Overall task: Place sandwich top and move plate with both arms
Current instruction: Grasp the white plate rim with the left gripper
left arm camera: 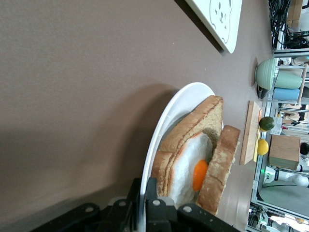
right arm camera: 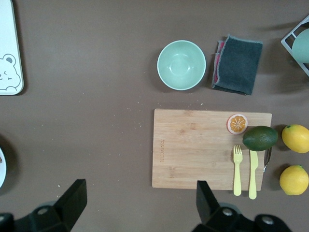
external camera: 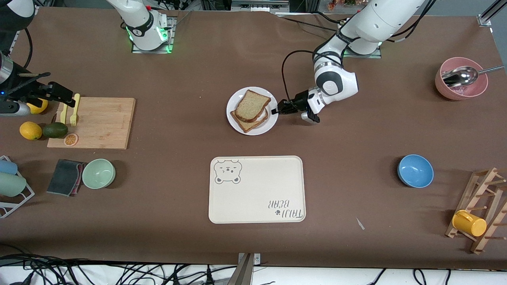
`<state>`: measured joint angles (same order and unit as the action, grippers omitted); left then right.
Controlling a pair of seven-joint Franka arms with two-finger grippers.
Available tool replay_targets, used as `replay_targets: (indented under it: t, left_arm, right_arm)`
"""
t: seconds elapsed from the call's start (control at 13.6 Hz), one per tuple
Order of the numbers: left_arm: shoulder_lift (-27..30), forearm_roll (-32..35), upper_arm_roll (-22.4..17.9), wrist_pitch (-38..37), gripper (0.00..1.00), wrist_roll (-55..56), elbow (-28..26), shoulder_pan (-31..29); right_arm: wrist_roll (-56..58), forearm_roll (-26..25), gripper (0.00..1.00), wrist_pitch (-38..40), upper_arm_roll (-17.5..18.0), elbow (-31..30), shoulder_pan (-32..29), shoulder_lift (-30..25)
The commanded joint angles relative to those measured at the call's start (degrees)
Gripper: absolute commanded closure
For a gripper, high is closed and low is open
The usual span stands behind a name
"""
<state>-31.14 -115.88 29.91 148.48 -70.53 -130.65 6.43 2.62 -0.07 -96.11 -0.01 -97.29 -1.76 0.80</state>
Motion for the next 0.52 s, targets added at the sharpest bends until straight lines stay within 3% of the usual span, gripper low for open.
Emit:
replay_targets:
  t: [0.0,0.44]
  left_arm:
    - [1.44,-3.13,0.33,0.58,0.99,-2.16,-1.45,-0.37]
    - [2.66,-4.18,0.42,-0.30,1.00,-2.86,-1.45,-1.42]
  right_arm:
    - [0.89,0.07,0.00,0.83,0.45,0.61,-0.53,-0.28]
    - [0.81,0.07,0.00,0.83,0.45,0.61,-0.53,-0.28]
